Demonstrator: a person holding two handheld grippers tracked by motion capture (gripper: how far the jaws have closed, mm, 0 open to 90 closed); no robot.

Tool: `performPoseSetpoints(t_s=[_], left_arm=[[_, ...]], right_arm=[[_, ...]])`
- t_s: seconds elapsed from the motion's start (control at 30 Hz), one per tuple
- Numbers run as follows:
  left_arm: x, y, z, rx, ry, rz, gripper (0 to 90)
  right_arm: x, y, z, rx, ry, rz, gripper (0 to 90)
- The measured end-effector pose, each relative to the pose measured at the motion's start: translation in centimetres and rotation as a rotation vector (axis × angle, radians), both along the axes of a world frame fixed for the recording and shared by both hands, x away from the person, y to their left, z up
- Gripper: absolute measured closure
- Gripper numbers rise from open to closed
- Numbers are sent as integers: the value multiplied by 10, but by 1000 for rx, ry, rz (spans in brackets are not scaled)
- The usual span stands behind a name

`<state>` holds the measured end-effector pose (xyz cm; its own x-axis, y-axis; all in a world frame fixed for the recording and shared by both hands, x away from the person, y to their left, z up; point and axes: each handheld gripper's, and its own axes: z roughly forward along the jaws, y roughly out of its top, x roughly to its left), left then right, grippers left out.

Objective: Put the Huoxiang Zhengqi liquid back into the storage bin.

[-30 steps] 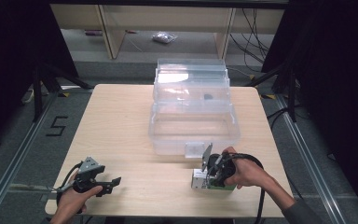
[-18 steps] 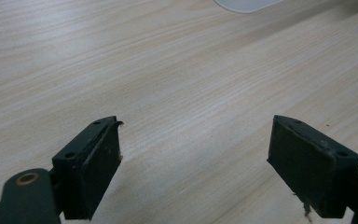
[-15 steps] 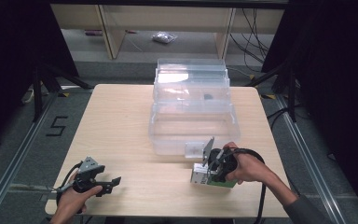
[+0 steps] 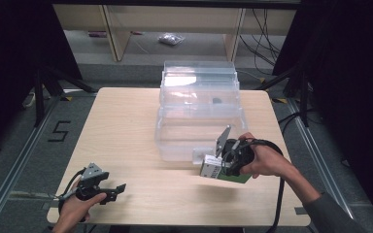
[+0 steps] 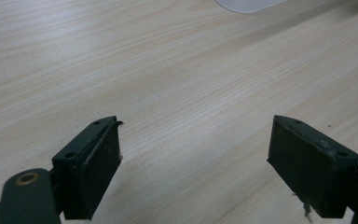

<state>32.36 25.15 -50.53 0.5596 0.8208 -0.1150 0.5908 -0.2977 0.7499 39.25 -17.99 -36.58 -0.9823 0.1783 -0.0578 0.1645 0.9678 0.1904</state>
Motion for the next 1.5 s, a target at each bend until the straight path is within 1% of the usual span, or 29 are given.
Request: performPoseSetpoints(t_s=[0.03, 0.07, 0.1, 0.13, 0.2, 0.23, 0.27, 0.3, 0.33, 0.37, 0.4, 0.5, 0.53, 0.57, 0.63, 0.67, 0.7, 0.8, 0.87, 0.9, 1.0, 1.07, 1.17, 1.2, 1.23, 1.27, 1.3, 1.37, 1.5], left_arm=[[0, 0, 0, 0, 0, -3, 161], [0, 0, 1, 6, 6, -5, 161], [-1, -4, -1, -34, 1, 24, 161], [-1, -4, -1, -33, 0, 22, 161], [0, 0, 0, 4, 0, -6, 161], [0, 0, 0, 0, 0, -1, 161], [0, 0, 1, 3, 3, -1, 161], [0, 0, 0, 0, 0, 0, 161], [0, 0, 1, 4, 6, 4, 161], [0, 0, 1, 6, 11, 8, 161], [0, 0, 1, 6, 10, 7, 161], [0, 0, 0, 2, 1, -2, 161], [0, 0, 1, 2, 3, 11, 161], [0, -1, 1, -1, -2, 14, 161], [0, 0, 0, -1, -7, 3, 161], [0, 0, 0, -1, -9, 3, 161], [0, 0, 1, 8, 8, 2, 161], [0, 0, 1, 5, 4, 3, 161], [0, 0, 1, -2, -5, 8, 161], [0, 0, 1, -1, -2, 7, 161], [0, 0, 0, -6, -7, 7, 161], [0, 0, 0, 1, -2, 7, 161], [0, 0, 0, -3, -9, 3, 161], [0, 0, 0, -4, -3, 1, 161], [0, 1, 1, 7, 11, 0, 161], [0, 1, 1, 10, 15, 0, 161], [0, 1, 1, 8, 12, -3, 161], [0, 0, 0, -4, 0, -1, 161], [-1, 1, 0, -5, -8, 4, 161]], right_arm=[[-1, 0, 2, 1, -6, -19, 646], [2, -1, 4, 4, -15, 16, 646], [2, 0, 9, 2, -16, 12, 646], [1, 0, 13, 3, -17, -12, 646], [4, 0, 21, 8, -29, 8, 646], [4, 1, 25, 7, -34, -12, 646], [6, 1, 28, 12, -38, -1, 646], [6, 1, 33, 14, -45, -19, 646], [12, 0, 38, 22, -55, 19, 646], [12, 0, 42, 24, -53, -14, 646], [13, 0, 45, 23, -58, -16, 646], [20, 1, 54, 28, -77, 4, 646], [24, 1, 58, 35, -75, 7, 646], [24, 2, 61, 32, -76, -28, 646], [29, 2, 65, 34, -87, -25, 646], [32, 2, 66, 34, -98, -5, 647], [33, 3, 67, 38, -94, -31, 647], [43, 3, 72, 34, -102, -9, 647], [47, 3, 74, 31, -106, -13, 647], [50, 4, 75, 31, -103, -34, 647], [61, 5, 73, 19, -104, -25, 647], [68, 5, 72, 15, -106, -1, 646], [77, 4, 69, 19, -102, -22, 647], [80, 4, 67, 23, -98, -13, 647], [82, 3, 66, 20, -92, -37, 646], [87, 2, 64, 24, -90, -19, 646], [90, 1, 62, 20, -89, -41, 646], [97, 1, 59, 25, -90, -7, 646], [104, 1, 52, 19, -75, -42, 646]])
